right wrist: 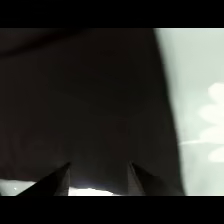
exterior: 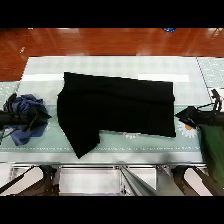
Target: Fold the shirts.
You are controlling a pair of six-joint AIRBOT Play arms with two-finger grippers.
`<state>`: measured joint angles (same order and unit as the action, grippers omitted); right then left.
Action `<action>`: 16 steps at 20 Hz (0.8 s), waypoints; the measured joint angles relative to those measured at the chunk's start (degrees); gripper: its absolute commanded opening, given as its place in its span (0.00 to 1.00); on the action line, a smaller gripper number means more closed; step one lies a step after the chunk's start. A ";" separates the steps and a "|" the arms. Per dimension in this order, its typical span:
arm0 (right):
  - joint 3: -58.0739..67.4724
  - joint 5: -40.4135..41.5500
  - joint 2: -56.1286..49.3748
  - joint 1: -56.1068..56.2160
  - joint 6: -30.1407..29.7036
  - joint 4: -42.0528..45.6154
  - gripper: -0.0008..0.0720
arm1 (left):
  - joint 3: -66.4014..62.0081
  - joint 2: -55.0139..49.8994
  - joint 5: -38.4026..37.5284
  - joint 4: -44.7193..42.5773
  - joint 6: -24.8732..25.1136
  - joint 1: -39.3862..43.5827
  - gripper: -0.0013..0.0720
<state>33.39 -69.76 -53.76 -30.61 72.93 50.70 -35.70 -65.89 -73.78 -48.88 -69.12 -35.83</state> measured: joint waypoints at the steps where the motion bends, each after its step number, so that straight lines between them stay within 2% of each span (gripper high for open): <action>1: -1.27 -0.07 1.46 0.00 -0.50 -0.92 0.58 | 2.32 0.72 0.22 0.28 0.22 -0.96 0.71; 6: -4.02 -0.83 4.90 -0.04 -1.73 -3.78 0.58 | 8.85 1.11 1.90 2.12 0.81 -0.92 0.71; 12: -4.50 -0.55 5.62 -1.62 -1.90 -6.27 0.58 | 11.50 -2.10 5.49 5.57 0.85 9.22 0.70; 13: -4.48 -0.46 5.68 -3.02 -1.92 -7.06 0.58 | 11.56 -2.73 6.14 6.34 0.83 11.21 0.53; 14: -4.50 -0.46 5.70 -4.59 -2.05 -7.15 0.58 | 11.61 -3.32 7.39 6.32 0.83 13.27 0.17; 15: -4.50 -0.57 5.73 -6.36 -2.03 -6.38 0.58 | 11.63 -3.74 8.66 5.92 0.83 14.91 0.05; 16: -4.57 -0.52 5.73 -7.93 -1.60 -4.98 0.58 | 11.58 -4.00 9.03 5.97 0.87 16.17 0.04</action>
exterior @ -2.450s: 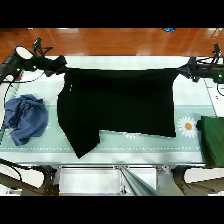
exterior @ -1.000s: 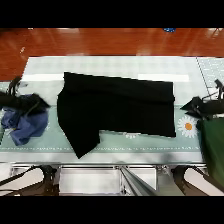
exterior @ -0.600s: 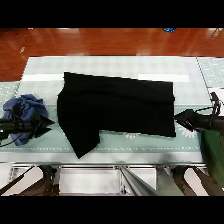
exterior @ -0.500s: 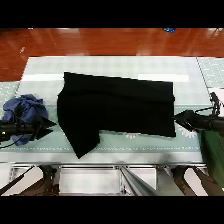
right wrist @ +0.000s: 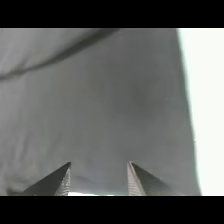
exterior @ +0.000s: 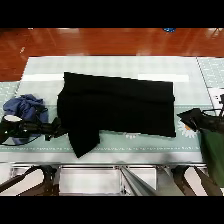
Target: Fold the shirts.
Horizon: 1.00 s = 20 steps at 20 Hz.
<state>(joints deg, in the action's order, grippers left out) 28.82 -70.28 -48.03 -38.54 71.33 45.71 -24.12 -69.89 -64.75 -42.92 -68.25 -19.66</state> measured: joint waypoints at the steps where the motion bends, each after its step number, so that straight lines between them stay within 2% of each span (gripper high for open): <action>1: -0.07 0.02 0.00 -1.49 1.01 2.03 0.58 | -0.04 -0.24 0.35 0.22 0.00 1.07 0.05; 4: -1.18 -1.22 -0.20 -4.55 5.46 9.49 0.58 | -0.20 -0.55 0.68 0.57 0.02 2.69 0.04; 7: -4.37 -1.60 -1.25 -5.46 7.82 12.98 0.58 | -0.26 -0.66 0.90 0.81 0.09 3.28 0.05; 13: -7.06 1.03 -6.32 -1.18 7.39 13.20 0.58 | -0.26 -0.70 1.07 0.96 0.09 3.58 0.05; 17: -6.69 3.28 -11.15 0.13 5.33 7.41 0.56 | -0.26 -0.70 1.09 0.96 0.07 3.58 0.05; 19: -6.34 5.20 -13.79 0.39 3.41 3.43 0.30 | -0.26 -0.70 1.14 0.96 0.07 3.58 0.05; 20: -6.25 5.62 -15.04 0.70 2.27 1.99 0.10 | -0.26 -0.70 1.14 0.96 0.07 3.58 0.05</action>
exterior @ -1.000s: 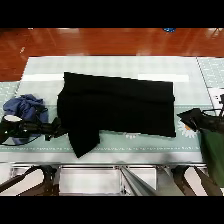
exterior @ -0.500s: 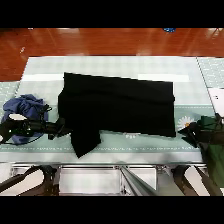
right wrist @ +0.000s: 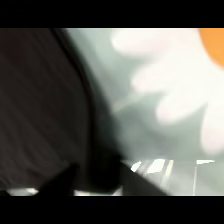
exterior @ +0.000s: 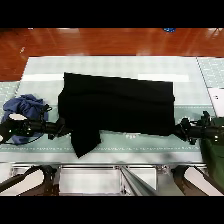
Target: Fold the shirts.
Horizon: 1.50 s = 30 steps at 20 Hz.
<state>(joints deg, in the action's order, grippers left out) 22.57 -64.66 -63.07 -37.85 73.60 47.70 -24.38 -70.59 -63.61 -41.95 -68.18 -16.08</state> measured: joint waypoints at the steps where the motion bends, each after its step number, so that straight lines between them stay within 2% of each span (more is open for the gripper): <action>1: 0.11 0.55 -1.18 0.61 -1.46 -1.75 0.05 | 0.00 0.00 0.02 0.00 0.00 0.00 0.05; 6: 2.32 -1.53 -2.12 2.67 -6.95 -4.63 0.05 | -2.84 0.28 0.11 -0.79 -0.02 0.02 0.05; 9: 6.58 -3.82 -0.24 3.02 -7.37 -4.22 0.05 | -7.91 0.59 -2.75 -0.22 -0.04 0.02 0.05; 14: 15.78 -7.02 0.59 6.80 -5.27 -2.82 0.05 | -18.75 -1.29 -3.30 3.06 -1.07 0.13 0.05; 21: 28.35 -1.60 -7.74 10.67 -1.73 -4.33 0.05 | -39.10 -14.93 -2.71 5.97 -4.74 0.70 0.04; 30: 38.82 2.51 -21.40 12.85 -2.91 -9.70 0.05 | -66.77 -36.37 -2.45 6.40 -11.58 5.27 0.04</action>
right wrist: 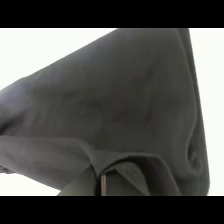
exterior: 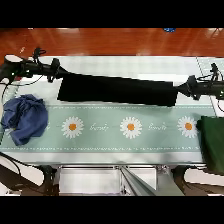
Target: Fold the shirts.
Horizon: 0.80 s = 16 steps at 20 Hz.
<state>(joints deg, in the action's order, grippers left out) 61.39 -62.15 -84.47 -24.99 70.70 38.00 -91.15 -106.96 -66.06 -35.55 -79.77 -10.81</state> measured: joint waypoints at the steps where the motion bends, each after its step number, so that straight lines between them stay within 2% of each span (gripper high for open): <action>1: 0.63 0.83 -1.03 0.63 -0.15 -0.17 0.05 | -1.99 -1.62 0.09 0.07 -0.59 0.37 0.04; 4: 1.77 4.22 -3.80 2.40 -0.15 -0.57 0.05 | -5.46 -5.20 -0.24 -0.15 -1.73 1.29 0.05; 5: 1.95 5.31 -4.55 2.75 -0.15 -0.87 0.05 | -6.01 -6.12 -0.48 -0.35 -1.92 1.44 0.22; 6: 2.10 6.36 -5.22 3.02 -0.04 -1.05 0.10 | -6.43 -6.75 -1.22 -0.55 -2.16 1.60 0.66; 7: 2.19 7.28 -5.73 3.23 0.35 -1.40 0.43 | -6.75 -7.17 -1.49 -0.46 -2.21 1.66 0.71; 8: 2.27 8.02 -6.05 3.37 0.50 -1.46 0.58 | -7.04 -7.58 -1.86 -0.46 -2.51 1.68 0.71; 11: 4.04 6.95 -6.62 2.60 0.87 -1.27 0.58 | -8.31 -7.82 -7.58 -0.52 -2.60 0.31 0.71; 16: 10.25 -5.46 -2.80 -5.97 2.69 0.98 0.58 | -9.07 -0.66 -16.41 -1.57 -0.44 -5.42 0.71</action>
<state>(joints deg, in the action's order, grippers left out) 71.64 -67.61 -87.26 -30.96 73.38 38.98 -100.22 -107.61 -82.48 -37.12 -80.20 -16.23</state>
